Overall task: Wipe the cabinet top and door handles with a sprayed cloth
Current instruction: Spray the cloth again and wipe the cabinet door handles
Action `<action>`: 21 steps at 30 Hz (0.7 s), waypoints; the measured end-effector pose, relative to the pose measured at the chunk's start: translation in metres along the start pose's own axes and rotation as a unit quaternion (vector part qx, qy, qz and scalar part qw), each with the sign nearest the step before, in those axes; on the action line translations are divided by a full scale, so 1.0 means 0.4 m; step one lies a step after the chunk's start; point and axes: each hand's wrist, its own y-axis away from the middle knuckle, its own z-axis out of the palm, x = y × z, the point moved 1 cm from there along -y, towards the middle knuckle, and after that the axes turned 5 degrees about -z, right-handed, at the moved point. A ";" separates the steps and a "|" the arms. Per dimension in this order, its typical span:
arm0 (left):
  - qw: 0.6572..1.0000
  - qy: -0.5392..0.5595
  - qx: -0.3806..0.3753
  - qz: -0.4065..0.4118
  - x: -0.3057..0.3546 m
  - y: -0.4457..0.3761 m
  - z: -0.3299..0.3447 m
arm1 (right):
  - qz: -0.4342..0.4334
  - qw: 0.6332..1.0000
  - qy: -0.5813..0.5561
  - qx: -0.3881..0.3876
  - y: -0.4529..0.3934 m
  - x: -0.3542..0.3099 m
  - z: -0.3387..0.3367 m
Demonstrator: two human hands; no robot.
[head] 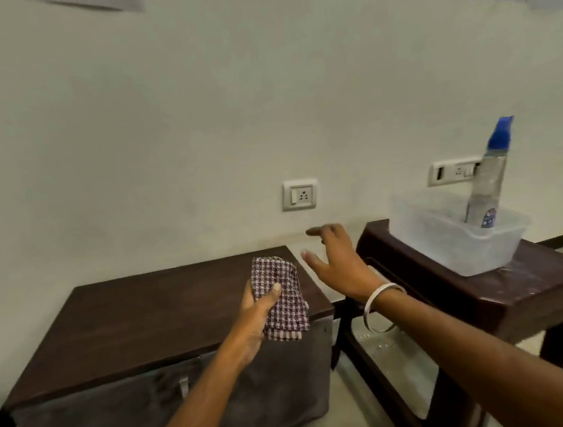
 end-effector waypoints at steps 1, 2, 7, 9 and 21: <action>1.000 -0.006 0.012 0.001 -0.006 0.016 -0.036 | 0.011 0.999 -0.019 -0.047 0.002 -0.013 0.048; 1.000 -0.013 0.022 0.000 -0.012 0.029 -0.072 | 0.019 0.995 -0.037 -0.087 0.005 -0.026 0.093; 0.999 -0.024 0.042 -0.017 -0.055 0.080 -0.217 | 0.047 0.959 -0.163 -0.227 0.038 -0.068 0.289; 0.999 -0.023 0.043 -0.019 -0.079 0.095 -0.262 | 0.048 0.955 -0.176 -0.234 0.054 -0.069 0.353; 0.984 -0.074 0.122 -0.104 -0.297 0.116 -0.379 | 0.067 0.960 -0.256 -0.088 0.237 -0.056 0.562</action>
